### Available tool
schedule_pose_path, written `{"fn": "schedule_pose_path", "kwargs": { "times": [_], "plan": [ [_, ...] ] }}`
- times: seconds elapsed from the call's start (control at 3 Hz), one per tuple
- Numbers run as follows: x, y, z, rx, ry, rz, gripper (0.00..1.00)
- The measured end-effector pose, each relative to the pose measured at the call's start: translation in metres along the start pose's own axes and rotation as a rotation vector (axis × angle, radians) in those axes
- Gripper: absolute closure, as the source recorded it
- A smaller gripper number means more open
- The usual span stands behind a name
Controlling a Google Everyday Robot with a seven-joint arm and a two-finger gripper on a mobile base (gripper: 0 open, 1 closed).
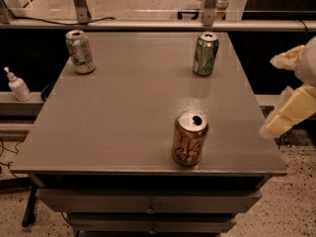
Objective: Knock orange can over
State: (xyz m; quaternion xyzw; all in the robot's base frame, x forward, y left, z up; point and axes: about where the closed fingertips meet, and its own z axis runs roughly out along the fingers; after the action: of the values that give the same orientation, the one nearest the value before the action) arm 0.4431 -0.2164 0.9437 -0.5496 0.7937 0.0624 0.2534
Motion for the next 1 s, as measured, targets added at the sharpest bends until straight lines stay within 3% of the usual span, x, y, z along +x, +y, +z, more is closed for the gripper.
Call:
{"fn": "schedule_pose_path", "kwargs": {
  "times": [0.67, 1.0],
  "plan": [
    [0.005, -0.005, 0.038, -0.043, -0.371, 0.177, 0.0],
    [-0.007, 0.002, 0.049, -0.088, -0.583, 0.24, 0.0]
  ]
}}
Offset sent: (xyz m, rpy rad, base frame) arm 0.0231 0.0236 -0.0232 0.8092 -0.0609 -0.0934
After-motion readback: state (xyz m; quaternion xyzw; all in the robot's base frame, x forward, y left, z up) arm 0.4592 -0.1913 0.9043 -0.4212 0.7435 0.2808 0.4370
